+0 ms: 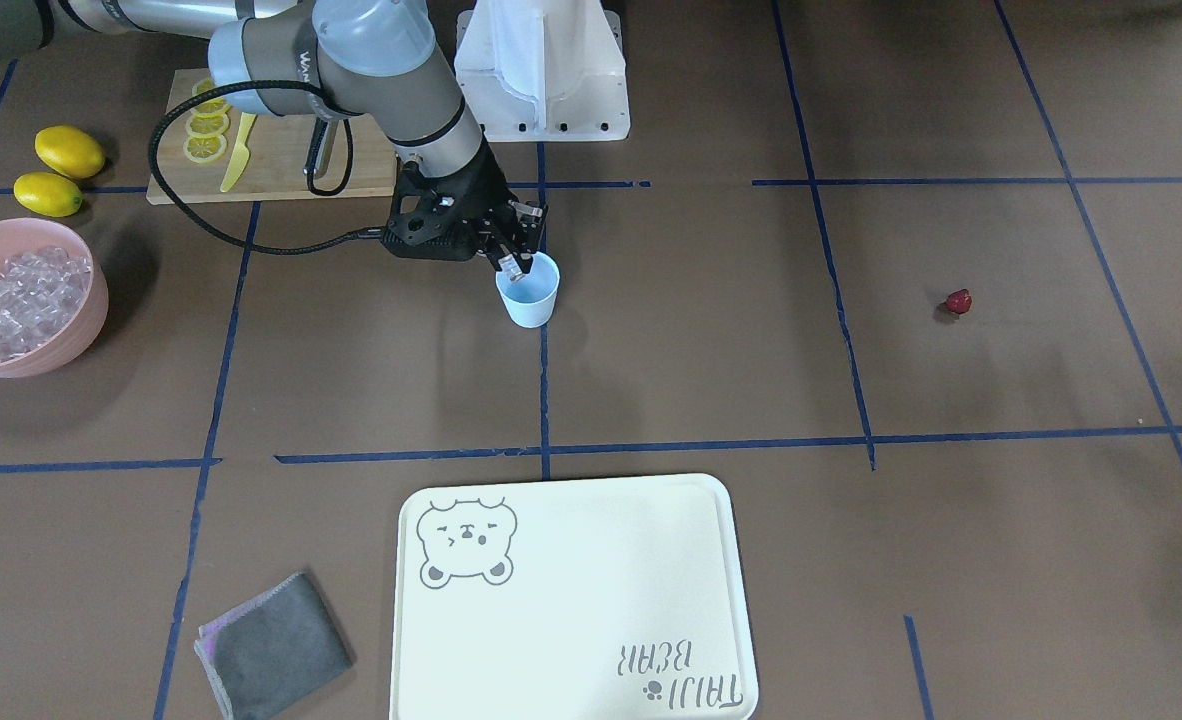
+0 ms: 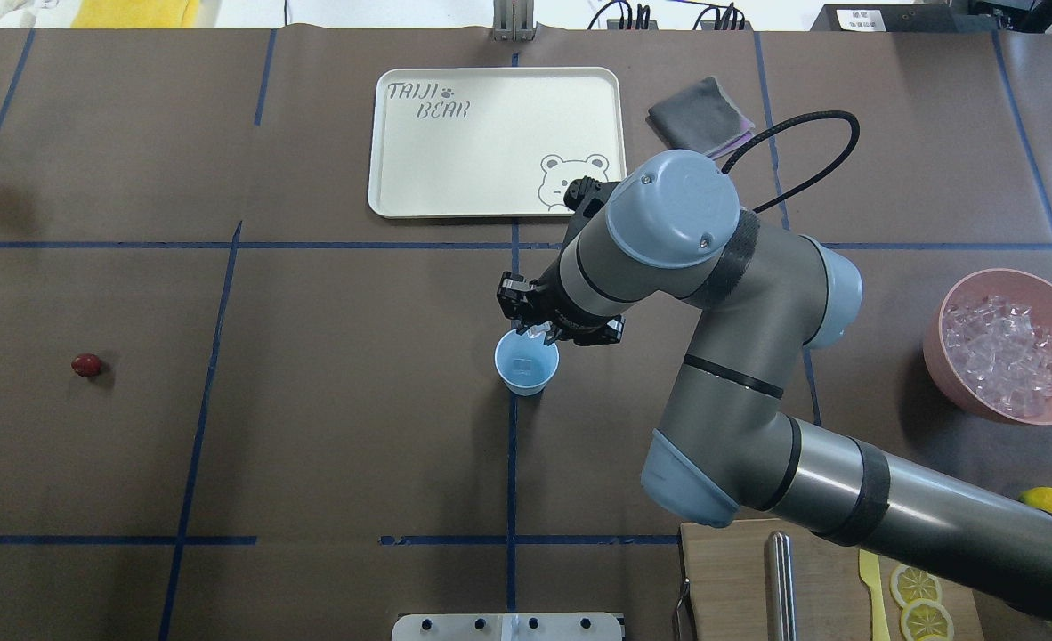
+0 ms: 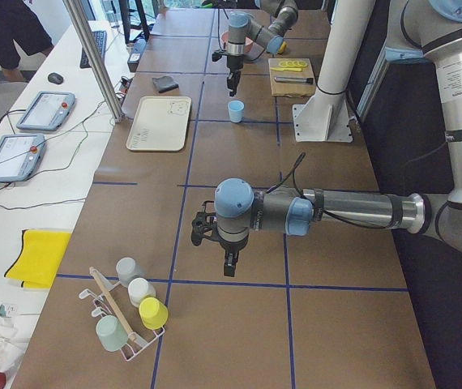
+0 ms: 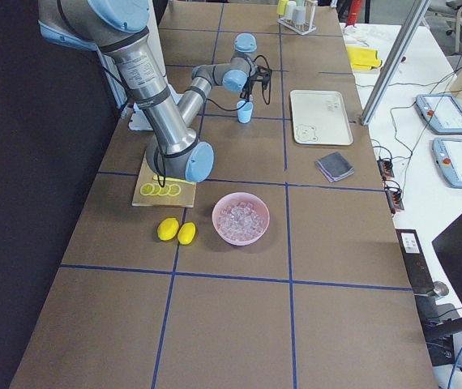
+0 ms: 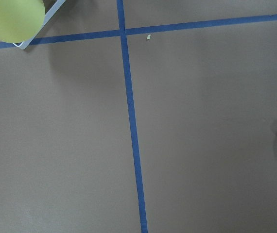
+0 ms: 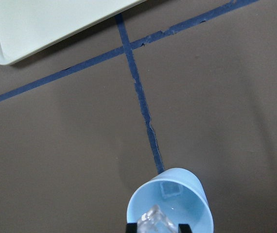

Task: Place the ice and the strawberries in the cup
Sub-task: 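Carry the second ice cube with the right gripper over the cup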

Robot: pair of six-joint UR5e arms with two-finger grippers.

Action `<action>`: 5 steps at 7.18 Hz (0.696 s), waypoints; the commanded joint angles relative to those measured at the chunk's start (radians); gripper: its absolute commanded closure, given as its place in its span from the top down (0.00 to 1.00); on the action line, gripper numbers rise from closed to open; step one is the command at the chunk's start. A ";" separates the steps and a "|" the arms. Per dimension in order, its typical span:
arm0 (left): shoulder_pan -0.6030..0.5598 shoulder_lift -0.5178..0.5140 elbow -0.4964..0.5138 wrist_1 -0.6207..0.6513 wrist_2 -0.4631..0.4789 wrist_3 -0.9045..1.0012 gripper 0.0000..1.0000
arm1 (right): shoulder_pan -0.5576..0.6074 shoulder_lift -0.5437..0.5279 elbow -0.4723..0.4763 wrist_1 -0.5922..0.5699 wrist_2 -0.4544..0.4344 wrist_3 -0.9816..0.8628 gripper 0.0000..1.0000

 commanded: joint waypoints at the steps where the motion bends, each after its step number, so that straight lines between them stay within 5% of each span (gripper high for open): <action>1: 0.000 0.000 -0.004 0.001 0.000 0.000 1.00 | -0.027 0.003 -0.006 0.000 -0.030 0.001 0.43; 2: 0.000 0.000 -0.002 0.000 0.000 0.000 1.00 | -0.033 0.003 -0.004 0.000 -0.032 0.004 0.62; 4: 0.000 0.000 -0.004 0.001 0.000 0.000 1.00 | -0.035 0.003 -0.004 0.000 -0.032 0.008 0.77; 5: 0.000 0.000 -0.002 0.001 0.000 0.000 1.00 | -0.032 0.002 0.008 0.000 -0.032 0.014 0.98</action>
